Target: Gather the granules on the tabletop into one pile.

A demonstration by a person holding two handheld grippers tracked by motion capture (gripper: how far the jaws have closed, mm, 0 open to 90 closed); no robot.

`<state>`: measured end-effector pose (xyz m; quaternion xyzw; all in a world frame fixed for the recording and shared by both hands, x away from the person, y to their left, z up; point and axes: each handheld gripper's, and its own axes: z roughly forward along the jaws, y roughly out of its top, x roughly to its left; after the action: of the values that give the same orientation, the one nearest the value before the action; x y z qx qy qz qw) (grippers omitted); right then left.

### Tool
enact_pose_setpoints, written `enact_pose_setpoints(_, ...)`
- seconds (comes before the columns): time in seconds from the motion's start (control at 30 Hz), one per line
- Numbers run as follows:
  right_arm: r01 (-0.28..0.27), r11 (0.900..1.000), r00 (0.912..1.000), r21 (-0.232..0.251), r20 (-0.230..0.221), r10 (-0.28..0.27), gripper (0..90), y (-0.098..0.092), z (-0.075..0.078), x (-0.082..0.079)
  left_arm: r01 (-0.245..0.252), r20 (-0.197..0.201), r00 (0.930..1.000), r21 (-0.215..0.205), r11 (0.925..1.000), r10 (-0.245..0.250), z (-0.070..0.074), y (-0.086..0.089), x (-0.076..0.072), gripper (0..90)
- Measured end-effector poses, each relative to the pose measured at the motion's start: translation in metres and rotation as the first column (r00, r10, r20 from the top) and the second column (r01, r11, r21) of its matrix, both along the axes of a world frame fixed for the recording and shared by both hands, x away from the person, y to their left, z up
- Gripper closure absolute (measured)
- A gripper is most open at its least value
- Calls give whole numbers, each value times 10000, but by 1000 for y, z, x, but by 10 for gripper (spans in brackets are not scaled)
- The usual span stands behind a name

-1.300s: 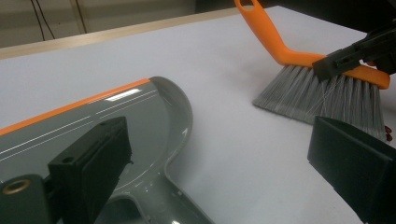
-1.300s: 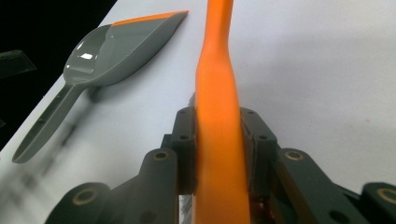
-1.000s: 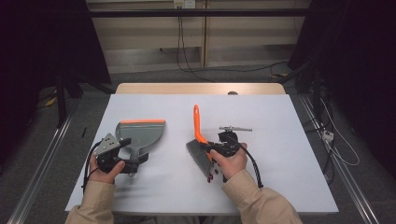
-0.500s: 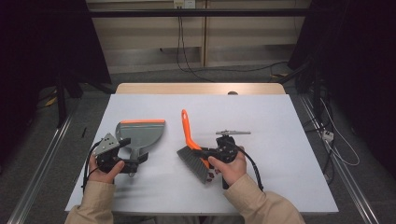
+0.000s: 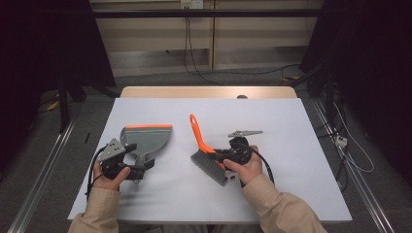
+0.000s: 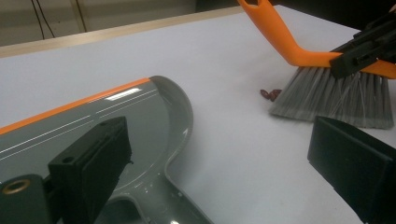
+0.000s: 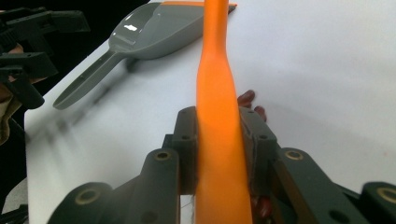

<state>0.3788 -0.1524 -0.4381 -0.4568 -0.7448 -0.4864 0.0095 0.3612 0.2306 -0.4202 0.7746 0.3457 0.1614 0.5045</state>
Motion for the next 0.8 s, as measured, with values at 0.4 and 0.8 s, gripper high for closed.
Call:
enact_pose_setpoints(0.4,-1566,9870,9863,351,589,1544,713,-2,15,-7,37,46,10000,-3,10000,-37,1,1,-1,56)
enact_pose_setpoints(0.8,-2210,9748,9692,-318,1038,2231,713,-21,2,9,24,3,10000,45,10000,-24,0,0,1,56)
